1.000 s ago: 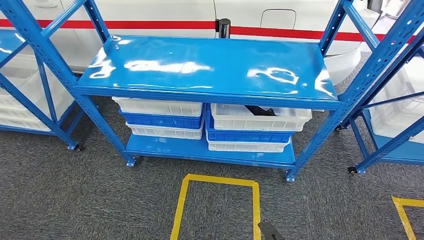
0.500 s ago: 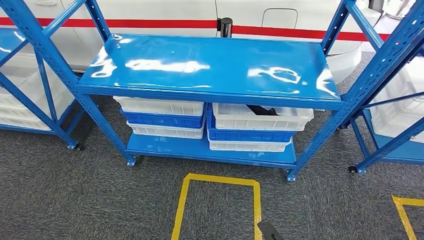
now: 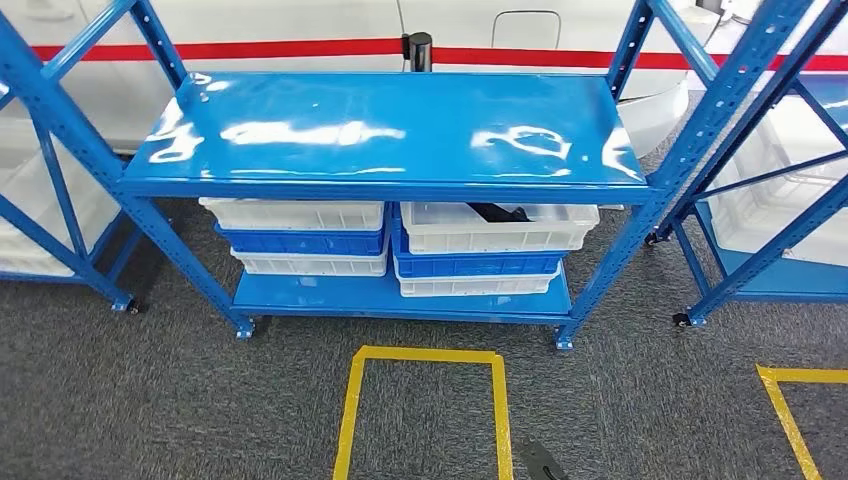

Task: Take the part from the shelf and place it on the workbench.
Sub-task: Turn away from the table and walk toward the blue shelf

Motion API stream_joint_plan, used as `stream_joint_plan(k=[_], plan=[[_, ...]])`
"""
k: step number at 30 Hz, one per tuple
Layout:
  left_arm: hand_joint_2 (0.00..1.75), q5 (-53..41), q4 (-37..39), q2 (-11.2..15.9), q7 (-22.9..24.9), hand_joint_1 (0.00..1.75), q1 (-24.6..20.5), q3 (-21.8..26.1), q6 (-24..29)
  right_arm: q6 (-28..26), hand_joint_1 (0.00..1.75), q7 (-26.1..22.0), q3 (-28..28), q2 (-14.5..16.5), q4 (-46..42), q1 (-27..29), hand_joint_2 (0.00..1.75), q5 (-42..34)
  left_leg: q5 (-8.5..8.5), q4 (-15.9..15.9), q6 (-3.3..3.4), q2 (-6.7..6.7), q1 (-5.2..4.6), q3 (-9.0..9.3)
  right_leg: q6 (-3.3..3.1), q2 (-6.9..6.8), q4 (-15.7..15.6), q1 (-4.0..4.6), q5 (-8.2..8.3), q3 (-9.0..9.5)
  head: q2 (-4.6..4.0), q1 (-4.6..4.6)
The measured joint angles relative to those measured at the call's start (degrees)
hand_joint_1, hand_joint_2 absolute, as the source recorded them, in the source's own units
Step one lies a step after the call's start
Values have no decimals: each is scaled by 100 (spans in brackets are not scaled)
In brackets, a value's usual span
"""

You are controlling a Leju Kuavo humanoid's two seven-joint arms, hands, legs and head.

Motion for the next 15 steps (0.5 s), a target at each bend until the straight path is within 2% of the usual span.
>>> stream_joint_plan(k=[2,3,4,5,6,7,8,9,10,11,13,15], plan=[[0,0,1,-8,0,0,-6,0,2,0,0,1,-1,-2,1,14,0,1,-21,16,-47,77,27,35,-137,122,36,19,18,-28,0,-19],[0,0,1,-11,0,0,-10,0,1,0,0,2,-1,-3,1,25,0,1,-68,48,-71,40,58,35,-183,176,36,18,36,-25,0,-17],[0,0,1,-14,0,0,-12,0,1,0,0,2,-2,-4,1,30,0,1,-174,148,-91,-54,83,2,-228,233,36,19,60,-26,0,-19],[0,0,1,-16,0,0,-10,-1,1,0,0,2,-2,-3,1,27,0,1,-354,363,-106,-189,98,-83,-272,287,34,22,87,-33,0,-19],[0,0,1,-16,0,0,-8,-1,1,0,0,2,-3,1,0,23,0,2,-584,692,-112,-334,100,-215,-301,343,36,32,106,-44,0,-20],[0,0,1,-17,0,0,-4,-1,1,0,0,2,-3,0,0,22,0,2,-798,1081,-104,-421,94,-377,-325,402,37,52,121,-65,0,-21],[0,0,1,-16,0,0,0,-1,1,0,0,2,-3,3,1,26,0,3,-943,1432,-90,-464,87,-524,-339,467,39,73,131,-80,0,-21],[0,0,1,-15,0,0,4,0,1,0,0,2,-3,3,1,35,0,3,-979,1628,-65,-483,80,-605,-345,538,40,95,135,-87,0,-21],[0,0,1,-16,0,0,7,1,1,0,0,2,-3,2,1,43,0,3,-906,1618,-28,-498,72,-592,-349,613,40,113,138,-87,0,-20],[0,0,1,-18,0,0,9,1,1,0,0,2,-3,2,1,46,0,3,-742,1395,19,-528,60,-476,-349,690,40,126,138,-82,0,-21],[0,0,1,-13,0,0,9,-1,-1,0,0,3,-3,11,0,38,0,3,-391,668,133,-747,35,-107,-341,837,41,142,142,-76,0,-19],[0,-1,2,-1,-3,0,9,-3,0,0,0,3,-5,27,0,23,0,4,-268,217,205,-932,2,117,-309,968,43,133,158,-104,0,-16]])
